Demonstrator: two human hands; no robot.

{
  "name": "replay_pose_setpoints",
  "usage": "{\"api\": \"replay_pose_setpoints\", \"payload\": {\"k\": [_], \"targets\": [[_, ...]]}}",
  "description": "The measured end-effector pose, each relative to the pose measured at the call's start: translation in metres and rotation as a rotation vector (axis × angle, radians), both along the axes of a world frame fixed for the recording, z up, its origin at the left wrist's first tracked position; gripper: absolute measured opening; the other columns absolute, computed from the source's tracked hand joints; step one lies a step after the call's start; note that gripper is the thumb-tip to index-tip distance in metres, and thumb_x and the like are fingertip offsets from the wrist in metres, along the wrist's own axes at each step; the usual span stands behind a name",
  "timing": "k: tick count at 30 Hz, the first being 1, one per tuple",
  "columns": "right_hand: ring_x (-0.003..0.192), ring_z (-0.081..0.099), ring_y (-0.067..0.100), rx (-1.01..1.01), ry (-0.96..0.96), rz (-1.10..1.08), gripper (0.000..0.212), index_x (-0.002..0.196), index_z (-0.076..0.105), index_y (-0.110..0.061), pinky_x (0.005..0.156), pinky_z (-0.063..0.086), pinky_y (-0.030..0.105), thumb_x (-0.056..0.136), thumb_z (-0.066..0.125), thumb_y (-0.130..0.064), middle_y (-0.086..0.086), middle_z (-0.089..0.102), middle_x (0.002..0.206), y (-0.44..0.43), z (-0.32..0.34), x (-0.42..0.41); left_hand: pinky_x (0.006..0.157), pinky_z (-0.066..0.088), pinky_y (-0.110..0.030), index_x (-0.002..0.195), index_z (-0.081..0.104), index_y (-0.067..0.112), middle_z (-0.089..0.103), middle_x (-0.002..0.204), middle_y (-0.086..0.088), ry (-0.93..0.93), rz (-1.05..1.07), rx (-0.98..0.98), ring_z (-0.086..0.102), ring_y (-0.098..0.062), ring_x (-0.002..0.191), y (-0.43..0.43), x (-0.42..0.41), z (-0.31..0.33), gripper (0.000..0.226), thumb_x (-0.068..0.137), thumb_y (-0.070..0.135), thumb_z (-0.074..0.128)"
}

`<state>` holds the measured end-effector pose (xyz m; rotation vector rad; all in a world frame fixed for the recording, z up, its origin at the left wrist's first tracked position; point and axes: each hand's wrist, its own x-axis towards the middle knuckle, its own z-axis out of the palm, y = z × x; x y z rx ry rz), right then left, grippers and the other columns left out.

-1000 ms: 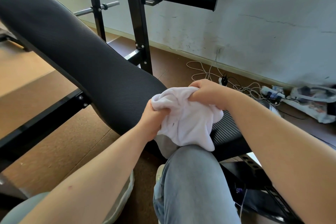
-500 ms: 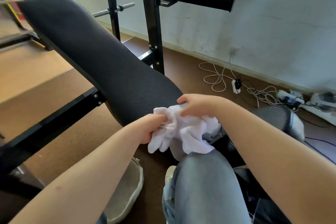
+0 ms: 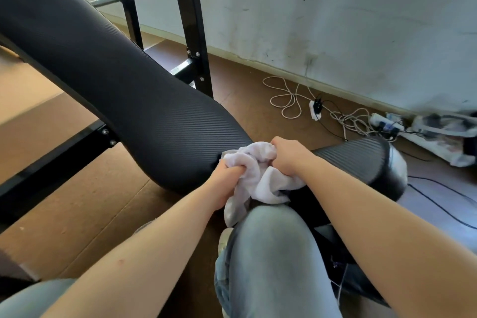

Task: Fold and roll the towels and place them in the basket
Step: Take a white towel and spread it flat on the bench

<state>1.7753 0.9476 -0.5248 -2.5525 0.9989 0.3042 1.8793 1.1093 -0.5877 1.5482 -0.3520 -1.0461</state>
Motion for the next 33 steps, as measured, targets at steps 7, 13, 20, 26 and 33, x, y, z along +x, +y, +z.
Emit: {"api": "replay_pose_setpoints", "payload": {"k": [7, 13, 20, 26, 33], "targets": [[0.102, 0.064, 0.019, 0.335, -0.342, -0.084, 0.040, 0.110, 0.065, -0.025, 0.077, 0.052, 0.033, 0.074, 0.083, -0.027, -0.003, 0.067, 0.107, 0.002, 0.028, 0.013, 0.066, 0.036, -0.040, 0.071, 0.049, -0.008, 0.048, 0.071, -0.011, -0.319, -0.033, 0.006, 0.044, -0.022, 0.070, 0.037, 0.039, 0.027, 0.015, 0.060, 0.002, 0.047], [0.102, 0.074, 0.019, 0.683, -0.363, 0.015, 0.045, 0.110, 0.076, -0.026, 0.092, 0.060, 0.041, 0.072, 0.086, -0.048, -0.001, 0.079, 0.105, 0.020, 0.053, 0.021, 0.073, 0.057, -0.041, 0.092, 0.062, -0.003, 0.060, 0.082, -0.016, -0.157, -0.067, -0.032, 0.062, -0.025, 0.076, 0.074, 0.055, 0.067, 0.021, 0.077, 0.010, 0.057], [0.108, 0.065, 0.016, 0.223, -0.201, 0.218, 0.046, 0.132, 0.061, -0.030, 0.096, 0.054, 0.033, 0.088, 0.074, -0.028, -0.004, 0.066, 0.121, 0.063, 0.084, 0.043, 0.081, 0.062, -0.044, 0.119, 0.053, 0.027, 0.062, 0.108, 0.000, -0.635, 0.121, 0.091, 0.066, -0.019, 0.101, 0.115, 0.065, 0.098, 0.025, 0.096, 0.022, 0.060], [0.117, 0.066, 0.013, 0.639, -0.465, 0.391, 0.070, 0.148, 0.047, -0.030, 0.100, 0.055, 0.033, 0.088, 0.081, -0.022, -0.002, 0.067, 0.131, 0.128, 0.113, 0.071, 0.079, 0.063, -0.035, 0.107, 0.061, 0.020, 0.068, 0.099, -0.001, -1.095, -0.001, 0.069, 0.069, -0.014, 0.090, 0.146, 0.063, 0.139, 0.008, 0.100, 0.022, 0.062], [0.076, 0.068, 0.015, 0.640, -0.565, 0.341, 0.015, 0.092, 0.077, -0.016, 0.069, 0.061, 0.033, 0.088, 0.063, -0.010, 0.006, 0.071, 0.085, 0.158, 0.141, 0.082, 0.070, 0.052, -0.018, 0.102, 0.061, 0.022, 0.064, 0.089, 0.007, -1.188, -0.166, 0.170, 0.063, -0.009, 0.085, 0.191, 0.072, 0.161, 0.014, 0.099, 0.034, 0.065]]}}
